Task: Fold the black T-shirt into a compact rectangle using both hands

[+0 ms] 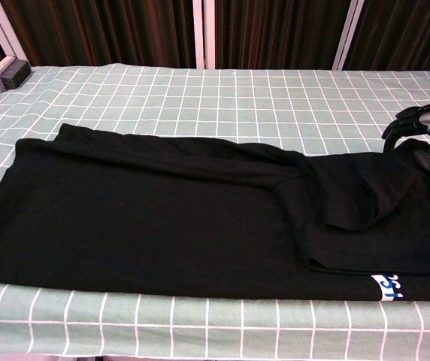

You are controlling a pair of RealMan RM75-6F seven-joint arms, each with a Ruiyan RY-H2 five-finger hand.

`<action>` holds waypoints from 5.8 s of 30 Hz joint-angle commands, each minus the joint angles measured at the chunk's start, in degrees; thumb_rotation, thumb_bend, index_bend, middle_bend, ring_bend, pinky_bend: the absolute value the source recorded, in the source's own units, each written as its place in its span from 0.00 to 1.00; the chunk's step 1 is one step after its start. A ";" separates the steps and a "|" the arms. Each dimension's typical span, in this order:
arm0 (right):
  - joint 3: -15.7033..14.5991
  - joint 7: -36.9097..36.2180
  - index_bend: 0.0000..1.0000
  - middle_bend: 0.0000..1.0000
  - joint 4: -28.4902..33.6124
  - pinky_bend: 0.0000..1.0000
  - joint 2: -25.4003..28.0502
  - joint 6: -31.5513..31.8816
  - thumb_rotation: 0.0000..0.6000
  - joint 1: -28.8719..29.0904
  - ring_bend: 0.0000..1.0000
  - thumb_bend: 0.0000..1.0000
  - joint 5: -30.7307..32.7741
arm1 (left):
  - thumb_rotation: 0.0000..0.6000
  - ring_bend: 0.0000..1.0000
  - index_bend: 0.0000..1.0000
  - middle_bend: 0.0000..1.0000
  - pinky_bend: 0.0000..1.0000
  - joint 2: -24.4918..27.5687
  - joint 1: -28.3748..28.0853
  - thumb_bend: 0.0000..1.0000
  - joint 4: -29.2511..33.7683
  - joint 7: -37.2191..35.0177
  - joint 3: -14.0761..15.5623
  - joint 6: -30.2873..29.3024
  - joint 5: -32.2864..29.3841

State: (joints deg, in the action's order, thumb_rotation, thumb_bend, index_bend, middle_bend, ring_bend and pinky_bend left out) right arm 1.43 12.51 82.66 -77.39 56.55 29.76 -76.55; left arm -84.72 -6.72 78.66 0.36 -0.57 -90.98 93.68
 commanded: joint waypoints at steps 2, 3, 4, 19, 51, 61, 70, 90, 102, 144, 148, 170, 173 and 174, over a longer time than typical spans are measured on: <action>-1.75 -0.69 0.36 0.19 1.15 0.08 0.51 3.18 1.00 -1.56 0.00 0.74 -3.61 | 1.00 0.09 0.17 0.12 0.18 0.05 0.17 0.22 0.03 0.05 0.00 -0.20 -0.11; -2.26 -0.71 0.36 0.19 1.51 0.08 0.83 3.99 1.00 -2.06 0.00 0.74 -4.47 | 1.00 0.09 0.17 0.12 0.18 0.04 0.16 0.22 0.04 0.01 0.03 -0.16 -0.08; -2.82 -0.68 0.36 0.19 1.83 0.08 1.17 4.66 1.00 -2.53 0.00 0.74 -5.28 | 1.00 0.09 0.17 0.12 0.18 0.01 0.13 0.23 0.02 0.01 0.06 -0.11 -0.03; -6.24 -0.71 0.38 0.19 -2.01 0.08 1.24 13.49 1.00 -9.53 0.00 0.68 -10.75 | 1.00 0.09 0.17 0.12 0.18 -0.60 -0.61 0.22 -0.06 0.10 0.16 0.31 0.82; -2.27 -10.26 0.56 0.27 -11.57 0.14 -6.75 14.51 1.00 -7.08 0.07 0.38 -14.93 | 1.00 0.09 0.17 0.12 0.18 -0.54 -0.26 0.23 -0.33 -0.27 0.34 0.43 0.09; -4.02 -11.34 0.63 0.31 -12.05 0.15 -5.19 19.81 1.00 -9.24 0.09 0.50 -18.42 | 1.00 0.09 0.17 0.12 0.18 -0.56 -0.49 0.22 -0.43 -0.22 0.23 0.60 0.15; -9.22 -12.15 0.64 0.32 -14.39 0.16 -3.20 27.12 1.00 -14.53 0.09 0.50 -23.81 | 1.00 0.09 0.17 0.12 0.18 -0.55 -0.76 0.22 -0.14 0.14 0.45 1.29 0.18; -5.73 -10.46 0.00 0.04 -2.95 0.00 7.79 31.23 1.00 -17.45 0.00 0.14 -21.08 | 1.00 0.09 0.24 0.14 0.18 4.32 -10.43 0.23 -5.17 0.92 -2.04 14.95 -1.06; 1.21 -7.94 0.00 0.05 6.63 0.00 14.26 31.91 1.00 -15.32 0.00 0.13 -18.12 | 1.00 0.09 0.25 0.14 0.18 -2.04 -19.03 0.17 -22.22 -0.94 -1.87 22.31 0.98; 2.31 -10.23 0.00 0.04 4.81 0.00 11.77 34.66 1.00 -19.15 0.00 0.13 -18.14 | 1.00 0.07 0.33 0.14 0.17 -10.46 -25.58 0.00 -30.07 -17.41 3.85 19.90 4.64; 2.18 -10.30 0.00 0.04 4.23 0.00 11.25 34.69 1.00 -19.43 0.00 0.13 -18.22 | 1.00 0.09 0.37 0.16 0.17 -10.88 -25.53 0.05 -31.52 -20.19 4.89 18.27 5.72; 2.90 -12.74 0.00 0.04 1.04 0.00 8.74 36.23 1.00 -20.10 0.00 0.13 -18.78 | 1.00 0.09 0.59 0.18 0.17 -9.48 -25.02 0.63 -27.83 -10.65 5.28 18.70 4.40; 3.19 -13.83 0.00 0.04 -0.10 0.00 8.20 36.69 1.00 -20.09 0.00 0.13 -18.79 | 1.00 0.09 0.61 0.19 0.17 -9.03 -24.89 0.63 -26.82 -8.22 4.30 18.22 3.57; 3.26 -14.18 0.00 0.04 -0.45 0.00 8.04 36.74 1.00 -20.06 0.00 0.13 -18.78 | 1.00 0.09 0.61 0.20 0.17 -8.80 -24.81 0.63 -26.37 -7.59 3.96 18.05 3.24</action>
State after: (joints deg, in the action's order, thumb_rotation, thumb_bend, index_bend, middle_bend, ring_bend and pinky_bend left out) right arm 4.55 -1.36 82.52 -69.12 93.13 9.69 -95.31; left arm -93.86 -31.68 51.59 -8.22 4.01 -72.58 97.50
